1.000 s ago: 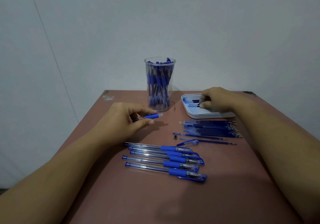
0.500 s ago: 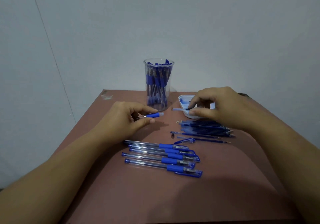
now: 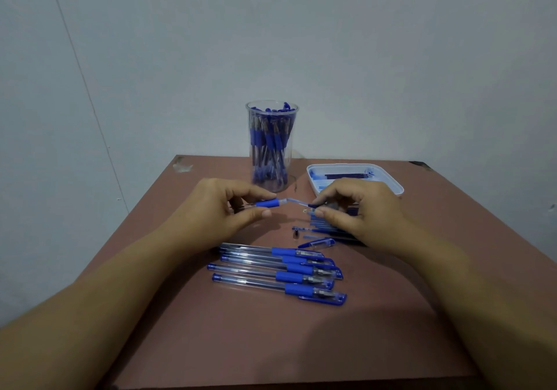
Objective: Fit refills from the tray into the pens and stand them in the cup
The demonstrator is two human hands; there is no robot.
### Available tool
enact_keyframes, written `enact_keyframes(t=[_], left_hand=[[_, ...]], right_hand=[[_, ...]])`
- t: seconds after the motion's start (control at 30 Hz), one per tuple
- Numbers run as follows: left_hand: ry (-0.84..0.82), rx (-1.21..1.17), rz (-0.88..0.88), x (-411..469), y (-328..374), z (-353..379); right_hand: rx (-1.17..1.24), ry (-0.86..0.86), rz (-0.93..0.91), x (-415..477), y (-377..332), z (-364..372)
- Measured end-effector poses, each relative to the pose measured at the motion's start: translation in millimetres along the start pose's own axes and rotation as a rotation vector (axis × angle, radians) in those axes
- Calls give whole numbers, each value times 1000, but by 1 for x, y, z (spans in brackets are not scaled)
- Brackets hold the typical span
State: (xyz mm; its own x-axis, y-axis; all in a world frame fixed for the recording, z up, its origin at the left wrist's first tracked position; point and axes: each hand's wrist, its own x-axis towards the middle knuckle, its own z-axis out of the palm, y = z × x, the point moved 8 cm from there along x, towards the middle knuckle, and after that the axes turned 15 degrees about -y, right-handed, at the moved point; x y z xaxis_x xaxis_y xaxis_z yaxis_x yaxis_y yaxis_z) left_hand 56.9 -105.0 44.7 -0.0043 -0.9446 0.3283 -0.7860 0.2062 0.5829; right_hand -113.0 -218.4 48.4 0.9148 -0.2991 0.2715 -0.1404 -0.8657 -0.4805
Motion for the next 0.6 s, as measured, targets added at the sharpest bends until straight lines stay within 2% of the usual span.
enact_keyframes(t=[0.27,0.6], left_hand=[[-19,-6,-25,0,-4,1],[-99,19,-29,1,-2,9]], right_hand=[[37,-46,32,1,0,9],[-128,-58,25,3,-13,10]])
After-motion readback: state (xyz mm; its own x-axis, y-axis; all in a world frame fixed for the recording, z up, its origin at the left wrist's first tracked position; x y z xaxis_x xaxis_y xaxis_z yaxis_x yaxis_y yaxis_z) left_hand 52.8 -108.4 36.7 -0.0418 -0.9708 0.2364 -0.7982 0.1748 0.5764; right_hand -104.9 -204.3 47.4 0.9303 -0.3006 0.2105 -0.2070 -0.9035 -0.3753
